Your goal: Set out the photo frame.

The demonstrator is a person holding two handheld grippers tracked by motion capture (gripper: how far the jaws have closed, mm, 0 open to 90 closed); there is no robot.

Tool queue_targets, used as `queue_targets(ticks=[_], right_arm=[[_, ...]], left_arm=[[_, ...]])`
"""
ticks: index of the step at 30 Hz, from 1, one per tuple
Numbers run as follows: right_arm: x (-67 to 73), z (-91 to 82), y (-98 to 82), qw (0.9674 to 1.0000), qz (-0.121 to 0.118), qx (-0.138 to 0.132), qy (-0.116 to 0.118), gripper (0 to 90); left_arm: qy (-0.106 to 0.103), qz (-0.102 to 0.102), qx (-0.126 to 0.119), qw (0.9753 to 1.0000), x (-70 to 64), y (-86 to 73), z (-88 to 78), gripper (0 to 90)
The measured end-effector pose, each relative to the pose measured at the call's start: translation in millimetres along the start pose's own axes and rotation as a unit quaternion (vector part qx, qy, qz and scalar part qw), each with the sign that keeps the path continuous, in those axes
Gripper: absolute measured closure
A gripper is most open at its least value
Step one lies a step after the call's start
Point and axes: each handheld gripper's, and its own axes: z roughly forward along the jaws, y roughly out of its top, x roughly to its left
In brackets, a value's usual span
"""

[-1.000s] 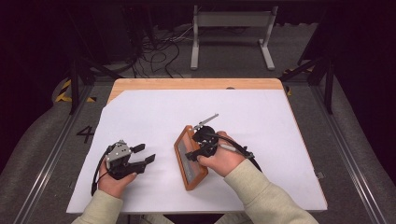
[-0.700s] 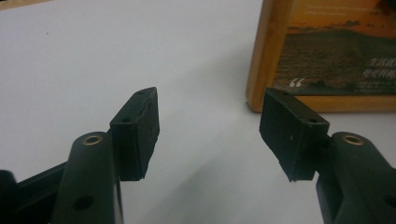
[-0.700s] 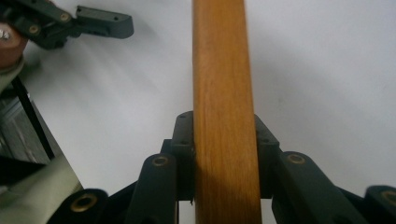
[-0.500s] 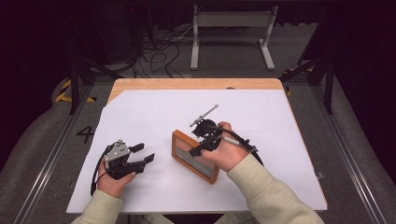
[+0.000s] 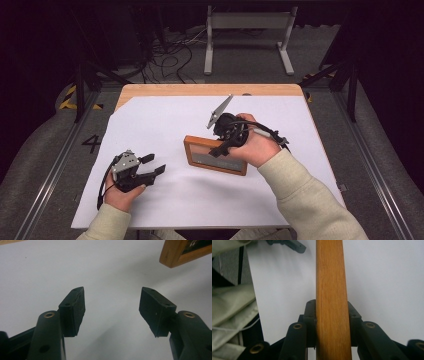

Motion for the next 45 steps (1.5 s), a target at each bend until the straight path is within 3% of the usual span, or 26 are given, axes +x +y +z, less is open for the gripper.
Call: queue_targets(ticks=[2, 4, 7, 12, 14, 24, 45], right_arm=[[-1.5, -0.3, -0.6, 0.9999, -0.012, 0.0, 0.001, 70.3], [-6.2, -0.7, -2.2, 0.9985, -0.054, 0.007, 0.003, 70.2], [-8.5, 0.5, -3.7, 0.9976, -0.069, 0.006, 0.009, 70.2], [-20.7, 11.0, -11.0, 0.9911, -0.128, 0.009, 0.036, 70.2], [-24.6, 15.7, -14.1, 0.9901, -0.132, 0.012, 0.047, 70.2], [-41.6, 31.5, -32.2, 0.9923, -0.112, -0.006, 0.054, 70.2], [-50.5, 40.5, -42.3, 0.992, -0.11, -0.003, 0.062, 70.1]], left_arm=[[0.0, 0.0, 0.0, 1.0, 0.0, 0.0, 0.1, 38.4], [0.0, 0.0, 0.0, 1.0, -0.2, -0.1, 0.6, 38.4], [0.001, 0.0, 0.001, 1.0, -0.2, 0.0, 0.6, 38.5], [-0.002, -0.004, 0.003, 1.0, -0.7, 0.1, 0.4, 39.2], [-0.003, -0.006, 0.003, 1.0, -0.7, 0.1, 0.4, 39.2], [-0.002, -0.002, 0.002, 1.0, 0.0, 0.1, 0.3, 39.2], [-0.001, -0.003, 0.003, 1.0, -0.4, -0.1, 0.8, 39.2]])
